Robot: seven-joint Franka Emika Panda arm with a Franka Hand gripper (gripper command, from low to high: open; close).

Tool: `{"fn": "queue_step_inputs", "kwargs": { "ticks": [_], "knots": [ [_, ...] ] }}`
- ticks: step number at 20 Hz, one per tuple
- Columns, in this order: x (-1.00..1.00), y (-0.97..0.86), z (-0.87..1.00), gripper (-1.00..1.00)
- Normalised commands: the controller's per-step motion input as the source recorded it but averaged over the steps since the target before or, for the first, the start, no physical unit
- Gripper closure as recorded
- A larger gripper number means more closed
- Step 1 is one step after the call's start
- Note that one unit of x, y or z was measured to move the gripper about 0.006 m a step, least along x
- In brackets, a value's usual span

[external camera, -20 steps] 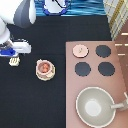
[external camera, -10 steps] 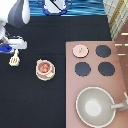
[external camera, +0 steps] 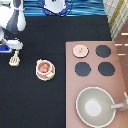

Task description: Take the lid off the pot, put the pot on the plate, and use the tool to push the pot to the front of the table.

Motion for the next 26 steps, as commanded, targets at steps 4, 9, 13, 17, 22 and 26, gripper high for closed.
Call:
{"fn": "queue_step_inputs", "kwargs": {
  "ticks": [4, 9, 13, 17, 22, 26],
  "knots": [
    [-0.53, 0.26, -0.42, -1.00],
    [-0.54, 0.09, -0.51, -1.00],
    [-0.50, -0.01, -0.33, -1.00],
    [-0.29, -0.13, -0.03, 1.00],
    [-0.23, -0.07, 0.00, 1.00],
    [-0.19, -0.05, -0.01, 1.00]
  ]
}}
